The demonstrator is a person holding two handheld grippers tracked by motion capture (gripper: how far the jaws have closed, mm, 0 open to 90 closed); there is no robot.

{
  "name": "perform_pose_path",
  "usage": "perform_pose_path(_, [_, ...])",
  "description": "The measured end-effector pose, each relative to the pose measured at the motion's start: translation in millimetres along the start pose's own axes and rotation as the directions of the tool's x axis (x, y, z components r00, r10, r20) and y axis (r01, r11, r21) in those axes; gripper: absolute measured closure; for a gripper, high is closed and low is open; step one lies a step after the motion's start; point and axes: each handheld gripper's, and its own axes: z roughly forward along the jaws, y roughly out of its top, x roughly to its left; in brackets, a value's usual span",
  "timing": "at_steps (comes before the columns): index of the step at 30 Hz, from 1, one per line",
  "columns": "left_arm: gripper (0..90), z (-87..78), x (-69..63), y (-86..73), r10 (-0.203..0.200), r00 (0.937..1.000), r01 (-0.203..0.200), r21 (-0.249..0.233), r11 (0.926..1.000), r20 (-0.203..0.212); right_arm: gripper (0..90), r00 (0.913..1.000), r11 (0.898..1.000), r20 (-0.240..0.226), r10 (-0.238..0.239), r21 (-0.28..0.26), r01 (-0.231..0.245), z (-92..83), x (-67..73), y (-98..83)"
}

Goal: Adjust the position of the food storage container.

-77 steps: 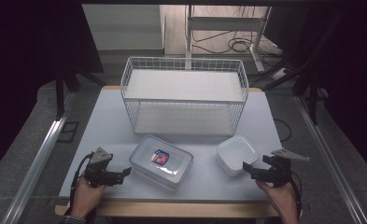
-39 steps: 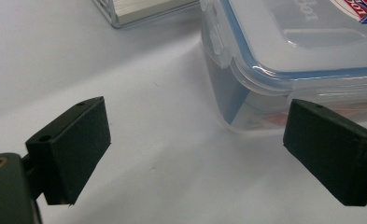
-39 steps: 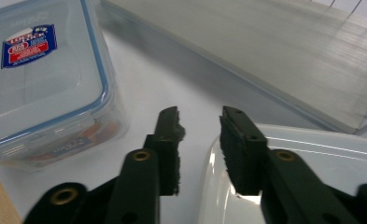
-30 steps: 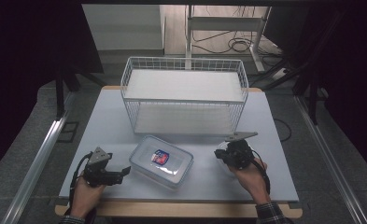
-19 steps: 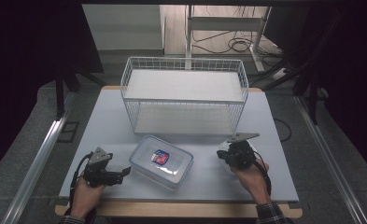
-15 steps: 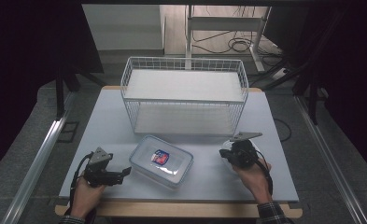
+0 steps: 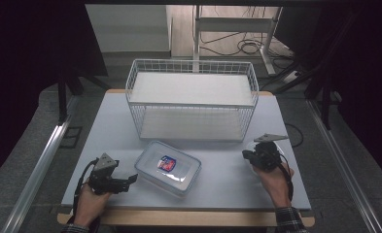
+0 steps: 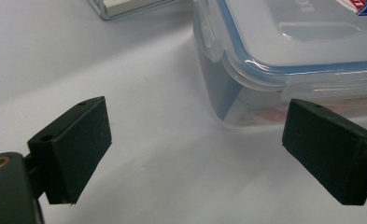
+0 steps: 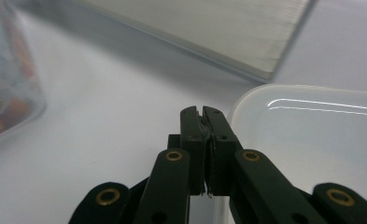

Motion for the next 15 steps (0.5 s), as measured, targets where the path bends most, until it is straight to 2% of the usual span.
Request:
perform_pose_path(7, [8.0, 0.5, -0.1, 0.4, -0.003, 1.0000, 0.003, 0.006, 1.0000, 0.000, 86.2, 0.9983, 0.999, 0.046, 0.036, -0.016, -0.035, -3.7, -17.0, -2.5])
perform_pose_path(9, [8.0, 0.7, 0.0, 0.5, -0.005, 1.0000, 0.005, 0.011, 0.9999, -0.002, 86.2, 0.9977, 0.999, 0.047, 0.048, -0.022, -0.047, -4.5, -20.6, -3.6])
perform_pose_path(15, [7.0, -1.3, 1.9, 1.7, -0.013, 0.9999, 0.013, 0.022, 0.9997, 0.010, 84.3, 0.9979, 0.999, 0.049, 0.043, -0.031, -0.042, -5.8, -19.9, -3.8])
